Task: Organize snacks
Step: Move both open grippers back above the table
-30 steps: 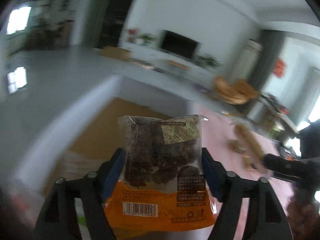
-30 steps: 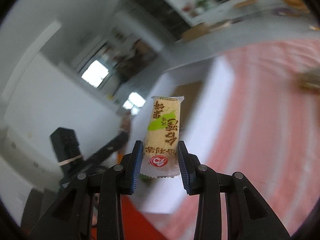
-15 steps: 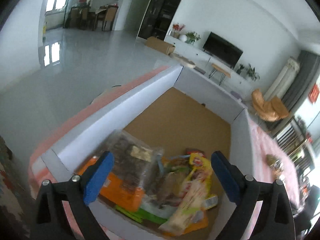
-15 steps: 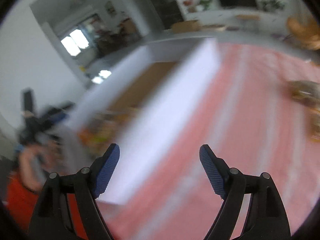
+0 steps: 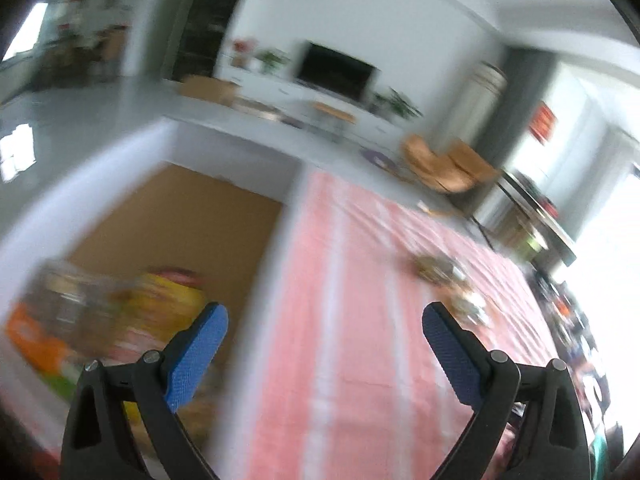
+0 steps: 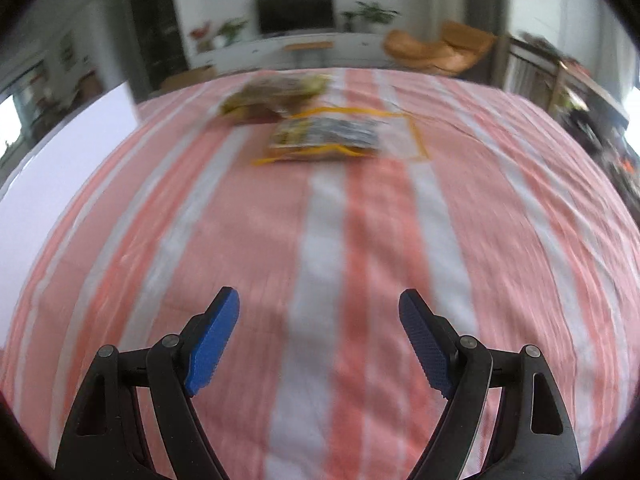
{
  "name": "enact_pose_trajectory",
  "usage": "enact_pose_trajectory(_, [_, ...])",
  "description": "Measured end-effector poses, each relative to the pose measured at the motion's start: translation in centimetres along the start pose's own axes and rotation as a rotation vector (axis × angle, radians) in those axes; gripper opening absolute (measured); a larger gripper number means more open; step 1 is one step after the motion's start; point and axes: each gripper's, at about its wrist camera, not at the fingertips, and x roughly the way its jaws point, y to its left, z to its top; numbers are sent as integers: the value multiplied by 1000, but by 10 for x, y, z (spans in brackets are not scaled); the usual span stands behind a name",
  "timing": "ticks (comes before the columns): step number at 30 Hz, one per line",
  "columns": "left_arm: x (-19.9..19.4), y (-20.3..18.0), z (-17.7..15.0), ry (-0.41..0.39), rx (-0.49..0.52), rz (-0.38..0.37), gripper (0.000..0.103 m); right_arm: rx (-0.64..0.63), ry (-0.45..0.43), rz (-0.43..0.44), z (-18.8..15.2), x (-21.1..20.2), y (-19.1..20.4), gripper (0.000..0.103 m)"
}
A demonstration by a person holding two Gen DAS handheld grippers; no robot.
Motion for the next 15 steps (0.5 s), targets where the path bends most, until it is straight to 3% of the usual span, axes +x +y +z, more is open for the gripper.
enact_pose_trajectory(2, [29,-30,-14,80,32,-42,98,-3,-5,-10,4,-4,-4,84])
enact_pose_trajectory(7, [114,-82,-57,252,117,-65,98,-141,-30,-133,1,-7,2,89])
enact_pose_trajectory(11, [157,-95,-82,290,193,9,98,-179,-31,-175,-5,-11,-8,89])
enact_pose_trajectory(15, [178,-90,-84,317,220,49,98,-147,-5,-140,-6,-11,-19,89])
